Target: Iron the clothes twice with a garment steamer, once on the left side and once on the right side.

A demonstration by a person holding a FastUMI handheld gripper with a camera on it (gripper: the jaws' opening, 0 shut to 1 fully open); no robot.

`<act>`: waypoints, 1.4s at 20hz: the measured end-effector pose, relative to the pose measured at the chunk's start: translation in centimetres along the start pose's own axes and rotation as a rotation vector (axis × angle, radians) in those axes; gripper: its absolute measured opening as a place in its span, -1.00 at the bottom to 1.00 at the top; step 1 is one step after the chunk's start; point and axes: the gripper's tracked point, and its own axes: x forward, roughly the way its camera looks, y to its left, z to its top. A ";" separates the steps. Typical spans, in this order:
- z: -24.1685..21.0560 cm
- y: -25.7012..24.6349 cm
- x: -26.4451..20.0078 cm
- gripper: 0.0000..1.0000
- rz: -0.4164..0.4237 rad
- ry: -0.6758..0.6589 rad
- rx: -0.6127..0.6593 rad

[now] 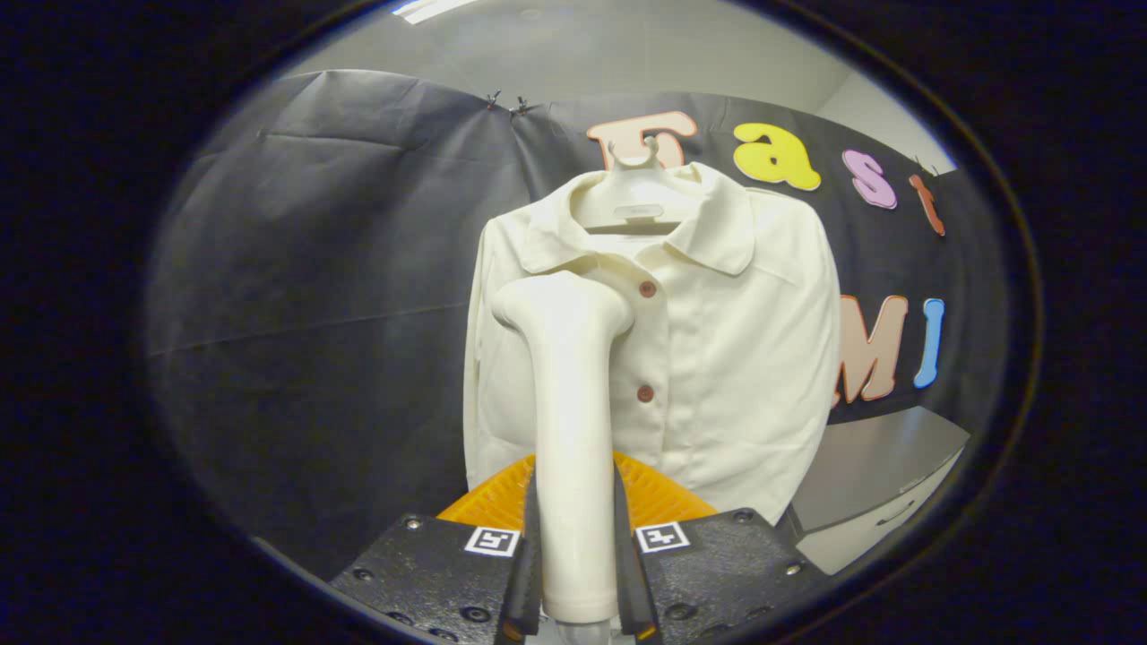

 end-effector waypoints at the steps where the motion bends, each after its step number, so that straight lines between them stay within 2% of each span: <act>1: -0.5 0.1 1.0 -0.33 0.003 0.004 -0.005; 5: -5.9 0.7 5.7 -0.34 0.032 0.130 0.052; 7: -6.8 0.9 7.6 -0.35 0.039 0.144 0.060; 14: -9.0 2.2 9.9 -0.35 0.058 0.169 0.109; 21: -13.9 2.7 8.3 -0.35 0.043 0.271 0.109; 28: -20.9 2.5 5.3 -0.35 -0.044 0.416 0.138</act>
